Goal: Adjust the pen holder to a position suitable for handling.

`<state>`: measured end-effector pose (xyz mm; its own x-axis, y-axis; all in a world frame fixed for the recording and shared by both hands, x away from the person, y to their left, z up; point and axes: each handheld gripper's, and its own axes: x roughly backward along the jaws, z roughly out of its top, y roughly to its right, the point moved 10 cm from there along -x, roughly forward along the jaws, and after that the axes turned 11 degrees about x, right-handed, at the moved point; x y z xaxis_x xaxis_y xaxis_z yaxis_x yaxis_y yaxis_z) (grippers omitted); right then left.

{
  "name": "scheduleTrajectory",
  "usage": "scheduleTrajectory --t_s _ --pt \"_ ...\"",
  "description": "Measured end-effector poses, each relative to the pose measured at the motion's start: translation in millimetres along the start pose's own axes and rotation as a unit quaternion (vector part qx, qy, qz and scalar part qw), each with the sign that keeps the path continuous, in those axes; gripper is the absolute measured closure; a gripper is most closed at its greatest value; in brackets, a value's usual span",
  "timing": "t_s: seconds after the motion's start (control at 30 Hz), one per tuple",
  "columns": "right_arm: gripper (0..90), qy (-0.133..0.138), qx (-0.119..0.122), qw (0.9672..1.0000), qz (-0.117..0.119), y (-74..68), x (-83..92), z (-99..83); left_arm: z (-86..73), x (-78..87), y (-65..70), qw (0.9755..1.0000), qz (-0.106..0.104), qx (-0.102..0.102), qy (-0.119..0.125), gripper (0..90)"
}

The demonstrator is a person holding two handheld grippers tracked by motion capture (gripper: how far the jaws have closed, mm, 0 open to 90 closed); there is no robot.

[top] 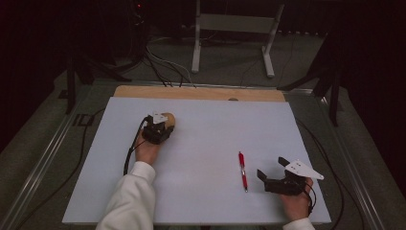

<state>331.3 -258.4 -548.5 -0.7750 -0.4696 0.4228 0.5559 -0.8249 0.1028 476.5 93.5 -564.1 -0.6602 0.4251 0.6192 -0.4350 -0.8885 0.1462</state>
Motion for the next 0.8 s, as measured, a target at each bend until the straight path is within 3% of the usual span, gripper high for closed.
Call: scheduleTrajectory --t_s 0.43,0.8 --pt "0.1 -0.003 0.001 1.0 0.003 -1.8 -1.1 -0.5 -19.3 16.9 33.8 0.9981 -0.042 -0.041 -0.021 82.2" --pt "0.1 -0.003 0.001 1.0 0.005 -2.8 -1.5 -0.3 -38.9 29.6 67.3 0.9929 -0.065 -0.089 -0.045 81.7"
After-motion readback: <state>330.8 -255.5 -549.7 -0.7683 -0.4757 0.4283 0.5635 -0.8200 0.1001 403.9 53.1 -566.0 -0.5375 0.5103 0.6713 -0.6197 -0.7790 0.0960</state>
